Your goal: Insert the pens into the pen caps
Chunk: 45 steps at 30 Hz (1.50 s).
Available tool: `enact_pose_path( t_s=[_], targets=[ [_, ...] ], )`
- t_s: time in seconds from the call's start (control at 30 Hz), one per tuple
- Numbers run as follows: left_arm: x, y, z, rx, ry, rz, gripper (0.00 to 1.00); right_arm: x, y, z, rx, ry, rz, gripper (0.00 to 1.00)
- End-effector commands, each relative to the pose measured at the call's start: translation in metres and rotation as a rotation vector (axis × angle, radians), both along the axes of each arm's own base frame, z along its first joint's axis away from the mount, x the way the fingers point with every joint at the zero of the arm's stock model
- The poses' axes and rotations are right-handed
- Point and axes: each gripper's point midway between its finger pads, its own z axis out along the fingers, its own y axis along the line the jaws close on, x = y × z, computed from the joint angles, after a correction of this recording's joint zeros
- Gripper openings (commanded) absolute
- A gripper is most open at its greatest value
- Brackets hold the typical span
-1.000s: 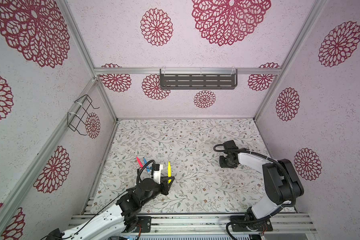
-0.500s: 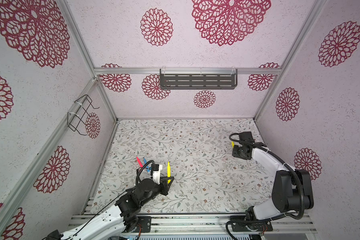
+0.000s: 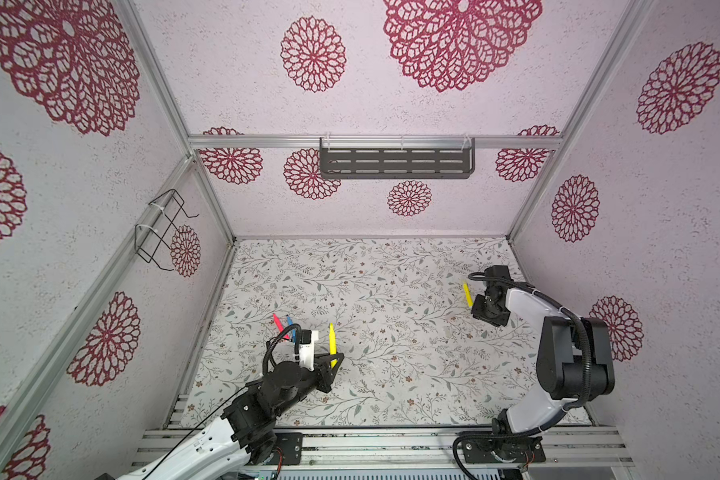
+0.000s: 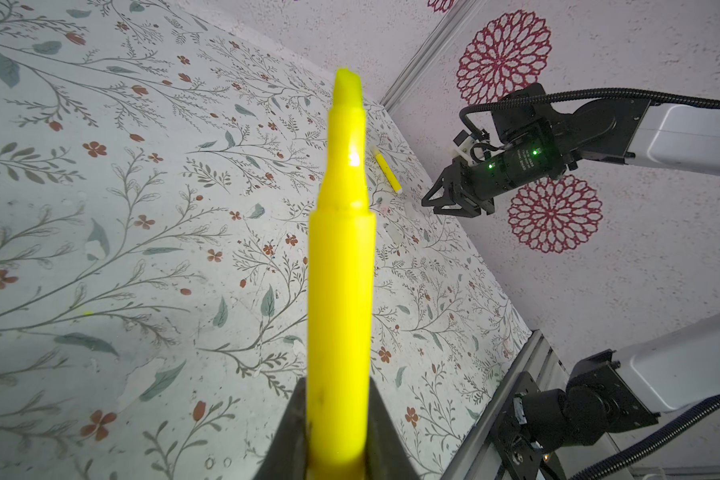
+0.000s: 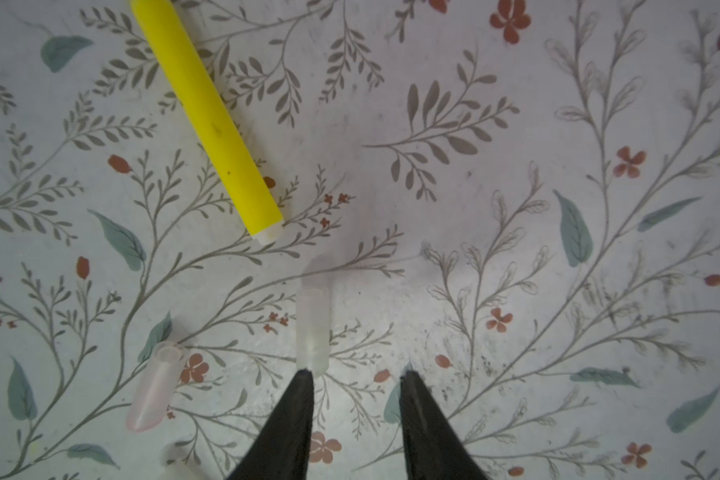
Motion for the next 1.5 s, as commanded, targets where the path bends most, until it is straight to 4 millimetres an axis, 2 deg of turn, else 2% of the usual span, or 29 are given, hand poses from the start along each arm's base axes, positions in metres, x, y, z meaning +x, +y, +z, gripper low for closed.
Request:
enact_pose_path(
  t_s=[0.0,0.5,0.67,0.83,0.97,1.03,1.13,1.23,1.33,1.37,1.47],
  targets=[
    [-0.002,0.002,-0.007,0.003,0.011,0.01,0.0,0.013,0.005,0.008,0.04,-0.041,-0.005,0.38],
    [0.0,0.001,-0.006,0.009,0.012,0.013,0.0,0.017,0.004,-0.019,-0.007,0.041,0.039,0.35],
    [0.0,0.002,-0.005,0.01,0.011,0.015,0.0,0.016,0.003,-0.024,-0.024,0.071,0.052,0.25],
    [0.0,0.002,-0.005,0.009,0.01,0.015,0.0,0.011,0.005,-0.032,-0.023,0.107,0.076,0.22],
    [-0.001,0.003,-0.005,0.008,0.009,0.016,0.0,0.005,0.006,-0.037,-0.027,0.122,0.082,0.11],
    [-0.001,0.004,-0.004,0.006,0.007,0.016,0.0,0.004,0.01,-0.032,-0.026,0.114,0.091,0.06],
    [-0.002,0.004,-0.004,0.006,0.008,0.011,0.0,0.008,0.037,-0.01,0.002,0.048,0.186,0.03],
    [-0.003,0.002,-0.002,0.006,0.001,0.001,0.0,0.011,0.086,0.03,0.063,-0.054,0.359,0.0],
    [-0.003,-0.002,0.0,0.0,-0.004,-0.014,0.0,0.002,0.158,0.091,0.32,-0.239,0.575,0.0],
    [-0.002,-0.003,0.001,-0.004,-0.004,-0.017,0.0,-0.005,0.183,0.118,0.427,-0.322,0.656,0.0],
    [-0.003,-0.01,0.006,-0.012,-0.012,-0.043,0.0,-0.036,0.233,0.199,0.664,-0.568,0.866,0.0]
  ],
)
